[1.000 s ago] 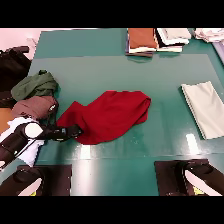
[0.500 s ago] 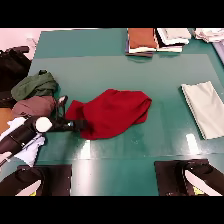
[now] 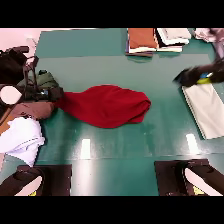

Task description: Fold the shirts.

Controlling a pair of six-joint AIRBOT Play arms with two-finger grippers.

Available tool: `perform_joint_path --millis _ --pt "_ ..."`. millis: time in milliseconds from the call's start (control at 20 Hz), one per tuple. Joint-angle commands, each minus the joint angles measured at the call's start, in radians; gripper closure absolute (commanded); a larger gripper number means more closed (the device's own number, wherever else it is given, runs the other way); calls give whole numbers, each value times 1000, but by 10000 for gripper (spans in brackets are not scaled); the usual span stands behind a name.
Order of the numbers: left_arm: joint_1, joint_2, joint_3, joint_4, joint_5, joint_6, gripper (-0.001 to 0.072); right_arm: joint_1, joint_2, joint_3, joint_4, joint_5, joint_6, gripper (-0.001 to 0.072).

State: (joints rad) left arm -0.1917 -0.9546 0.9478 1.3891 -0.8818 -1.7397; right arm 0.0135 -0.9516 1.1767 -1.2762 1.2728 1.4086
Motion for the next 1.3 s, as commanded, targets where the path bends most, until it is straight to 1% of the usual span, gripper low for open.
perform_joint_path --millis 0,150,300,450,500,550,600,650,750,850,1000,1150,1200,1250 --pt "24 -1 34 22 -17 23 682 -53 -74 -268 163 -124 -8 152" --pt "24 -1 34 22 -31 25 682 -34 -203 -301 319 -228 -74 155" --pt "24 -1 34 22 -31 32 682 34 -326 -226 333 -261 -83 159" --pt "24 -1 34 22 -31 32 682 104 -442 -127 333 -230 -86 161" --pt "24 -1 34 22 -31 32 682 121 -470 -98 332 -227 -87 186" --pt "24 -1 34 22 -31 32 681 132 -497 -71 331 -226 -92 309" --pt "24 -1 34 22 -31 32 682 140 -513 -49 330 -226 -106 473" --pt "24 -1 34 22 -30 40 682 141 -524 -28 331 -224 -130 684" --pt "24 8 52 29 -19 62 682 135 -506 18 315 -219 -138 692" --pt "24 48 153 72 -19 73 682 121 -430 97 250 -188 -138 692" --pt "24 123 417 148 -23 74 682 85 -257 269 183 -90 -138 692" --pt "24 154 719 124 -64 100 682 50 -79 428 174 -29 -137 692" --pt "24 154 809 113 -98 103 682 40 -27 469 174 -13 -134 692" --pt "24 154 871 98 -121 123 682 34 11 503 174 1 -132 692"
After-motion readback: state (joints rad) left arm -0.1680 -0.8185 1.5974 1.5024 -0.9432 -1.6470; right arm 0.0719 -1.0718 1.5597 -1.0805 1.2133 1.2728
